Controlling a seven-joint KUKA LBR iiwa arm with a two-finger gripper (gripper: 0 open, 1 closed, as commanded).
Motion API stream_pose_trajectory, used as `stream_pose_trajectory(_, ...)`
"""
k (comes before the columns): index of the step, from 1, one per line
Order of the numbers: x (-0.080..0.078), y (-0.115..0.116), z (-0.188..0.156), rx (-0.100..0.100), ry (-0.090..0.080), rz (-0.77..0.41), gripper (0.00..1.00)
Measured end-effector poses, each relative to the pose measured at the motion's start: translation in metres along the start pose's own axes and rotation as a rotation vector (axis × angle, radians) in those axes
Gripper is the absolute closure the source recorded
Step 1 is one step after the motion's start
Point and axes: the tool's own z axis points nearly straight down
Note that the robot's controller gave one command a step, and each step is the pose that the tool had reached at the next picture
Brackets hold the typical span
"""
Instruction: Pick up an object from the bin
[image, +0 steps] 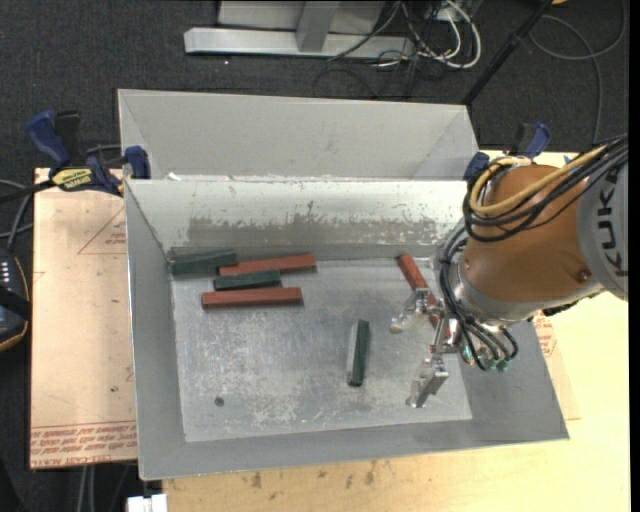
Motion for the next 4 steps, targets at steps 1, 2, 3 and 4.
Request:
stream_pose_trajectory(1, -0.032, 0.015, 0.035, 0.001, -0.008, -0.081, 0.0)
stream_pose_trajectory(2, -0.029, 0.022, 0.099, 0.0, -0.006, -0.288, 0.0)
stream_pose_trajectory(3, -0.065, 0.029, 0.114, -0.002, -0.019, -0.28, 1.0)
stream_pose_trajectory(4, -0.065, 0.029, 0.114, -0.002, -0.019, -0.28, 1.0)
